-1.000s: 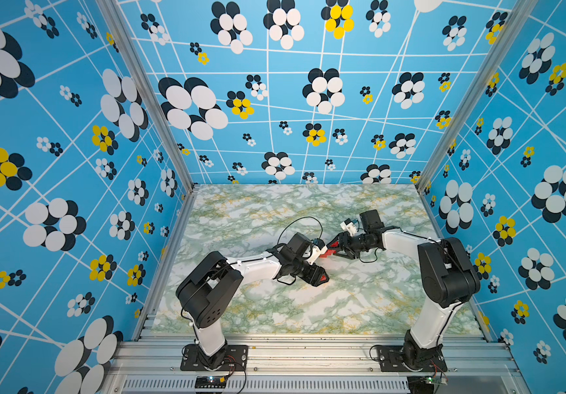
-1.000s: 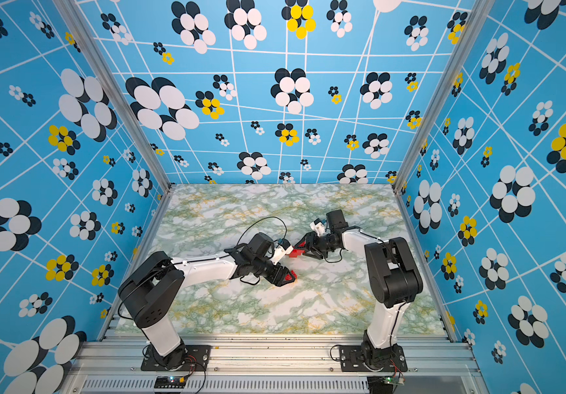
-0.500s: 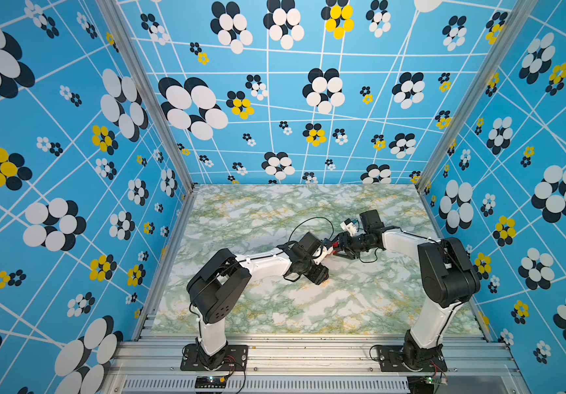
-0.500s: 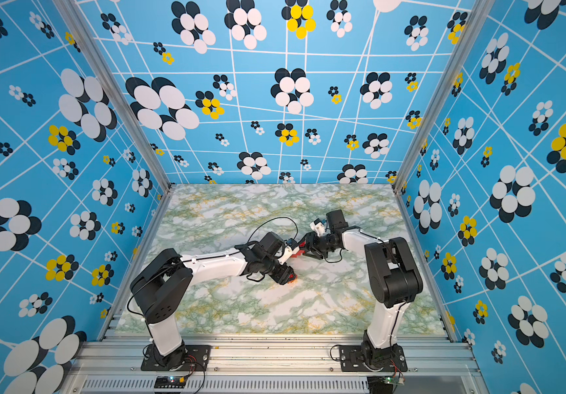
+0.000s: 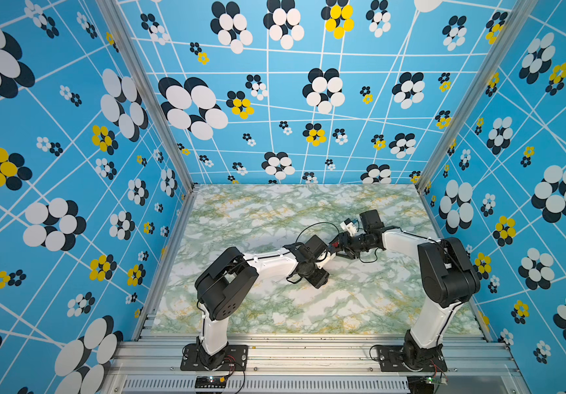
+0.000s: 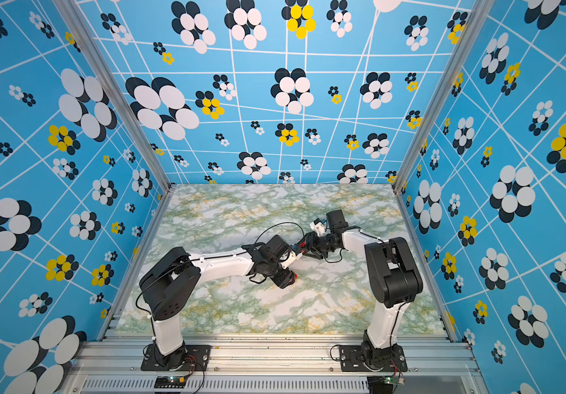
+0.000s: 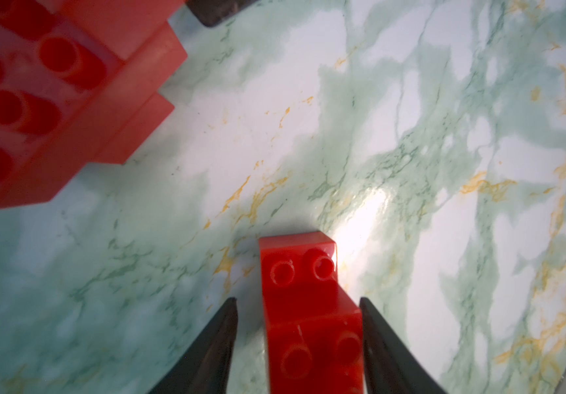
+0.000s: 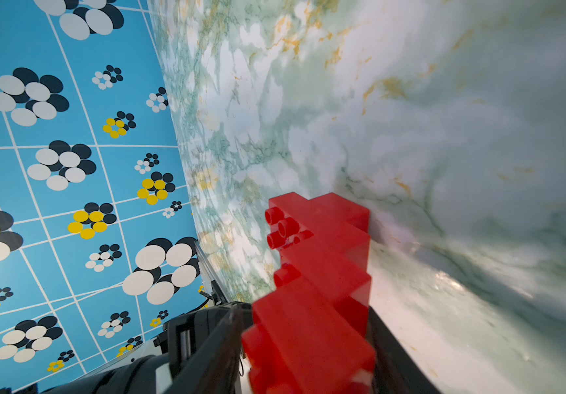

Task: Assemble the letter v with lego
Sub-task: Pick up the lego brick from the center of the board.

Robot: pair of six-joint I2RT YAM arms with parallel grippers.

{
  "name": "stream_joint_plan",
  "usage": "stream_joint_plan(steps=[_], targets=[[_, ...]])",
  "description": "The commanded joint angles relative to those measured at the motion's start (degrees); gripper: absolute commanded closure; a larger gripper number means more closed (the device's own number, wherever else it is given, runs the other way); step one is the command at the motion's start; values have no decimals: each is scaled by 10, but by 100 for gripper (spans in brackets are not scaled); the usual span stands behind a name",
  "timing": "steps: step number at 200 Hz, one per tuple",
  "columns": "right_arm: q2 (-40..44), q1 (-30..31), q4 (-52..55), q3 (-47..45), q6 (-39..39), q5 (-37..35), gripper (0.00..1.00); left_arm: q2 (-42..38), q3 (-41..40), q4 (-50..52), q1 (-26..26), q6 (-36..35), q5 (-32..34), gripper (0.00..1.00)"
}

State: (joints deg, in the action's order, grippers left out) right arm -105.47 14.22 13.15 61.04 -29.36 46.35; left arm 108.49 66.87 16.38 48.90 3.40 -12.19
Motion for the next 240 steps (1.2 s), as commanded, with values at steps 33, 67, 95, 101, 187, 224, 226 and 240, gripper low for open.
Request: stream_joint_plan(steps=[33, 67, 95, 101, 187, 224, 226, 240], targets=[[-4, 5, 16, 8, 8, -9, 43, 14, 17, 14, 4, -12, 15, 54], [-5, 5, 17, 8, 9, -7, 43, 11, 20, 16, 2, -19, 15, 61], [-9, 5, 18, 9, 10, -7, 43, -6, 24, 24, -8, -26, 3, 66], [-9, 5, 19, 8, 11, -7, 43, -13, 23, 27, -9, -29, -1, 67], [-12, 4, 12, 8, 11, -5, 43, -84, 59, 102, -92, -127, -80, 82], [-11, 5, 18, 10, 14, -5, 43, -71, 116, 156, -133, -208, -90, 82], [-11, 5, 19, 10, 14, -6, 43, -69, 121, 161, -133, -215, -90, 82], [-11, 5, 23, 10, 17, -5, 43, -51, 148, 186, -137, -255, -82, 82]])
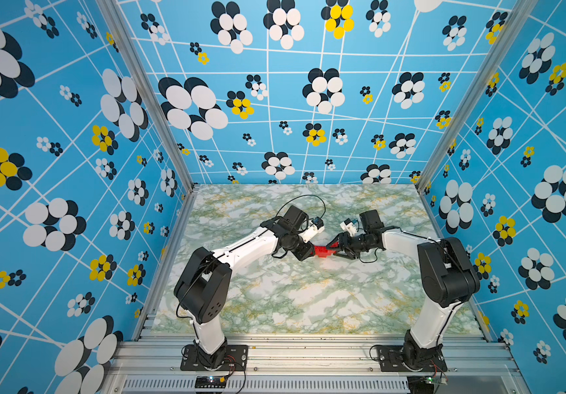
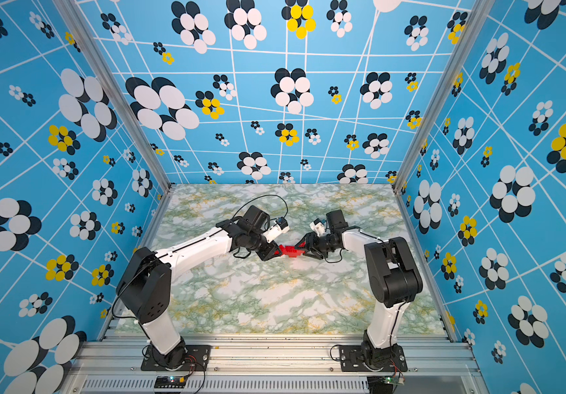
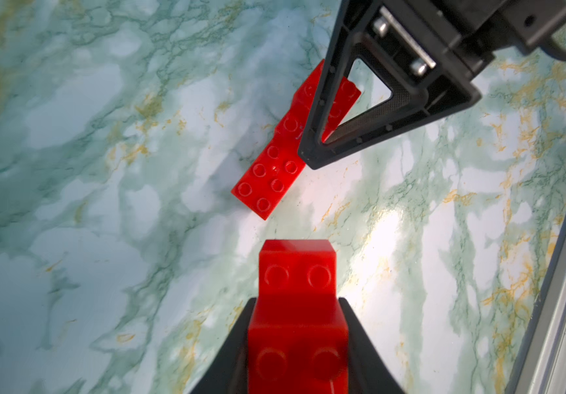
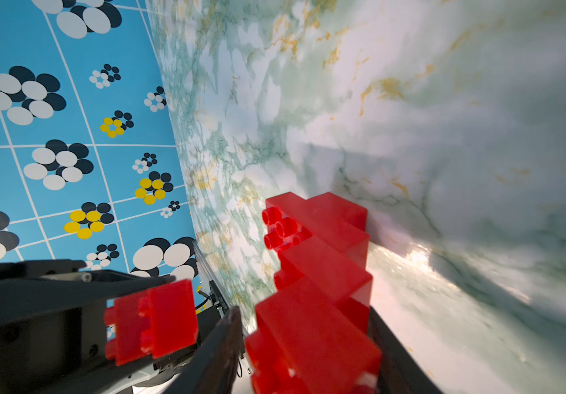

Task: Assemble the letter v with lego
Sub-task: Pick up the lego brick from the center of the board, then assemble the lego brick with the lego brick.

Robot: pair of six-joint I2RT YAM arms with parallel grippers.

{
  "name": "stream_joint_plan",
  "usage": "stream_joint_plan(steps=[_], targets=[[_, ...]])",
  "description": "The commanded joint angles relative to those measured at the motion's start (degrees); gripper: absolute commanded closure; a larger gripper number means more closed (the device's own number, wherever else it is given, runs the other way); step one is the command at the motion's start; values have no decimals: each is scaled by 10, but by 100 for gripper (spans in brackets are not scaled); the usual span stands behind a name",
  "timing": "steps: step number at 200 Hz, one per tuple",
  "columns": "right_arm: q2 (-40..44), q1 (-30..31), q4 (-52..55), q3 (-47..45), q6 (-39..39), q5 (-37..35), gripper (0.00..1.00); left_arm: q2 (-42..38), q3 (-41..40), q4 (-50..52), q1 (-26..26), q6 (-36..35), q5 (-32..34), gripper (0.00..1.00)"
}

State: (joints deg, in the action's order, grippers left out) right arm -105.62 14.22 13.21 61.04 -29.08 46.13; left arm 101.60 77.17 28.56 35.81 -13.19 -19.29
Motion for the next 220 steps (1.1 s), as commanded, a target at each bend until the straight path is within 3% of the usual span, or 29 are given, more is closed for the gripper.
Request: stream_joint_plan(steps=[1, 48, 85, 220], targets=[[-9, 5, 22, 10, 14, -3, 43, 19, 48, 66, -7, -92, -10, 82], [-10, 5, 29, 14, 17, -6, 43, 85, 144, 146, -16, -202, -37, 95], [-14, 5, 30, 15, 18, -6, 43, 111, 173, 161, -14, -258, -42, 96], [-18, 5, 41, 22, 23, -5, 43, 183, 236, 190, -6, -314, -4, 100]])
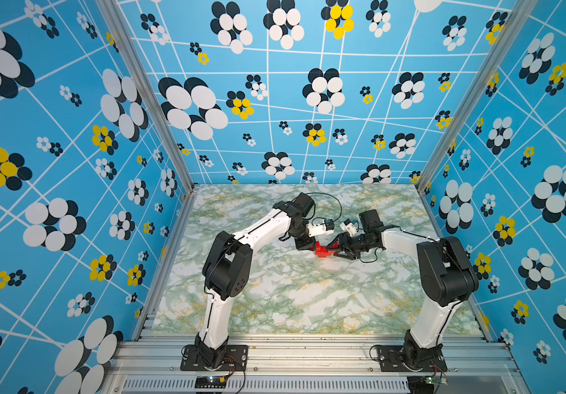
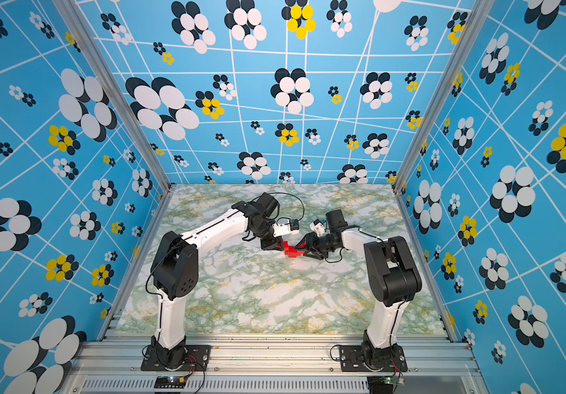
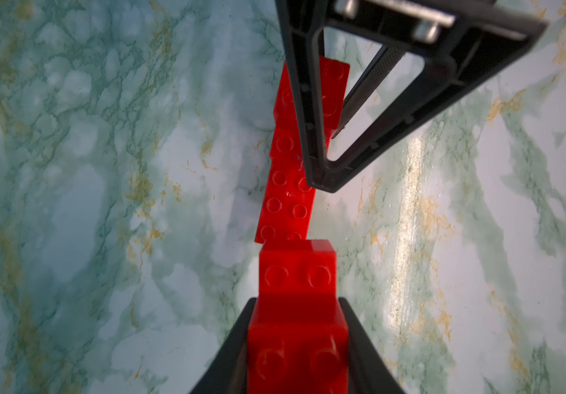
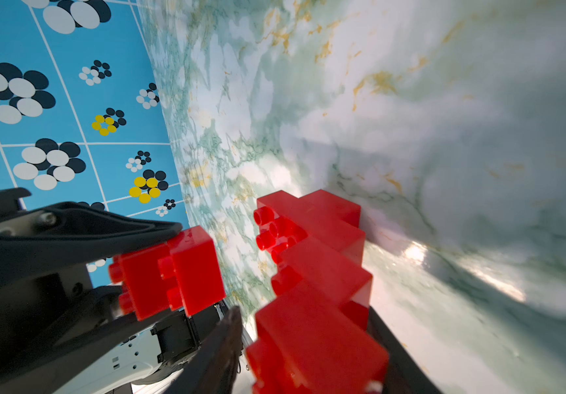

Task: Assemble the letter v with lego
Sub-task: Assemble the lego brick with the lego brick.

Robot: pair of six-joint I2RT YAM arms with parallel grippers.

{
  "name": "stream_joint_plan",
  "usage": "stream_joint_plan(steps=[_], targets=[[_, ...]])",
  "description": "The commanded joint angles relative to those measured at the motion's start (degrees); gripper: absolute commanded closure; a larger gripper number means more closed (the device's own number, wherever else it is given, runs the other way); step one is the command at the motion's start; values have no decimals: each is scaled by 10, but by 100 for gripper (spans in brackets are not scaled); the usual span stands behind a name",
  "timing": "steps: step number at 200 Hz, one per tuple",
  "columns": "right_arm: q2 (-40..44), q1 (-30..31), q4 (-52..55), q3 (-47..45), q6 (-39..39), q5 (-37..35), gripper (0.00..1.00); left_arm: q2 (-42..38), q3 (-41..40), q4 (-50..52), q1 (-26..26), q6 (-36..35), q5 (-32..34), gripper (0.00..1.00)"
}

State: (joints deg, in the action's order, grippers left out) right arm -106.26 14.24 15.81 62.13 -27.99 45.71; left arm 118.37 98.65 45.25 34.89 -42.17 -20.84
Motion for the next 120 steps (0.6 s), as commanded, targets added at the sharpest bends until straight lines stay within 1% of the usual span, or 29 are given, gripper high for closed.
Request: stream_joint_plan(steps=[1, 63, 120], targets=[[-11, 5, 16, 12, 13, 0, 43, 16, 22, 24, 3, -24, 12, 100], [-11, 5, 23, 15, 16, 0, 43, 41, 59, 60, 2, -90, 5, 100], [-12, 5, 28, 18, 19, -1, 43, 54, 69, 61, 3, -113, 4, 100]])
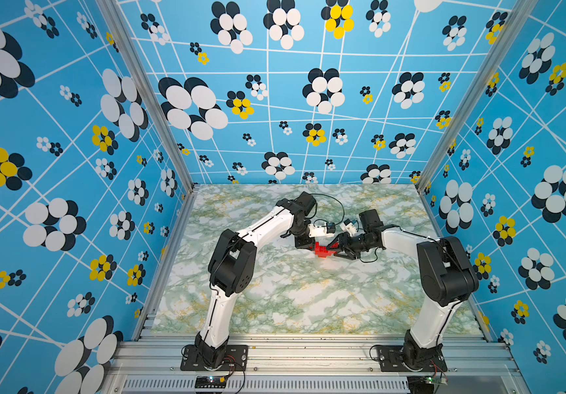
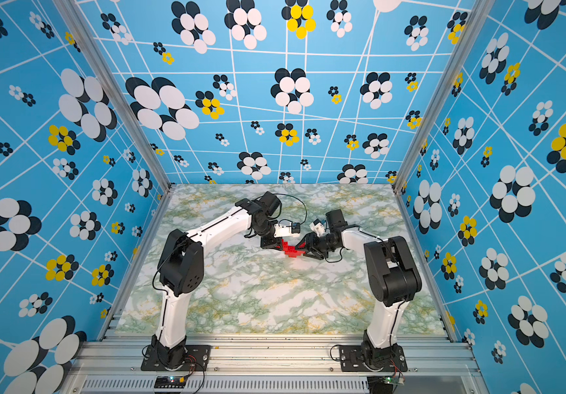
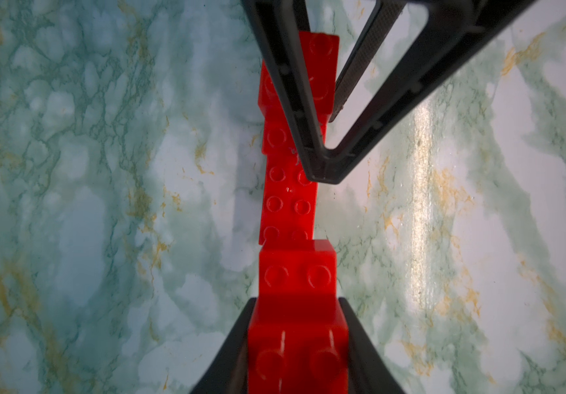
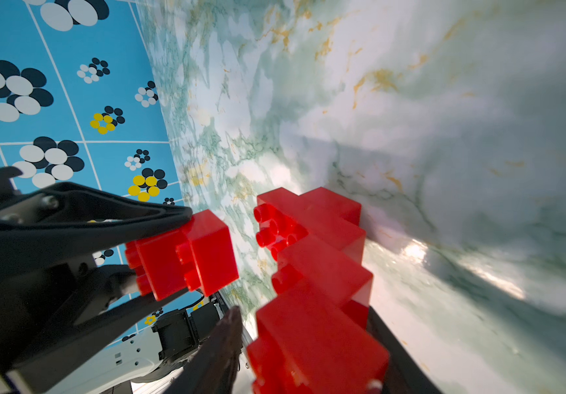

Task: Assemble the letter v with lego
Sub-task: Assemble the lego brick with the lego brick.

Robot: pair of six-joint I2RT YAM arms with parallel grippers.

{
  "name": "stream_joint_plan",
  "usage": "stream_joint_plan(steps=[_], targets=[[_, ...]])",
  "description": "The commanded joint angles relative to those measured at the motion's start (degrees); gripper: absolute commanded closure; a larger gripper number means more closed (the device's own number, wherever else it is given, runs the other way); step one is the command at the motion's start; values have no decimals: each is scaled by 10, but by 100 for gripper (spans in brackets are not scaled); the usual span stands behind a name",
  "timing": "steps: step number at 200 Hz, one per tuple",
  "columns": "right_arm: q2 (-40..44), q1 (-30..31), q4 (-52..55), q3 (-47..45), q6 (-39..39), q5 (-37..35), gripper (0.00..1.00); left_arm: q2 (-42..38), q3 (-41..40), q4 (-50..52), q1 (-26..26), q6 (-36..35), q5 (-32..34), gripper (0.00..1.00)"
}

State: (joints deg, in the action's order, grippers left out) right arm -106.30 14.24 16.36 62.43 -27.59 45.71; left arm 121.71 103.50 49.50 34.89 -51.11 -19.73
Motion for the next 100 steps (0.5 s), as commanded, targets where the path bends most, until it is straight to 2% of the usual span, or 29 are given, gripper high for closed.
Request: stream_joint_plan(steps=[1, 100], targets=[[-12, 5, 23, 15, 15, -1, 43, 21, 20, 18, 4, -24, -8, 100], [-12, 5, 29, 17, 18, -2, 43, 56, 68, 41, 5, -45, 5, 100]])
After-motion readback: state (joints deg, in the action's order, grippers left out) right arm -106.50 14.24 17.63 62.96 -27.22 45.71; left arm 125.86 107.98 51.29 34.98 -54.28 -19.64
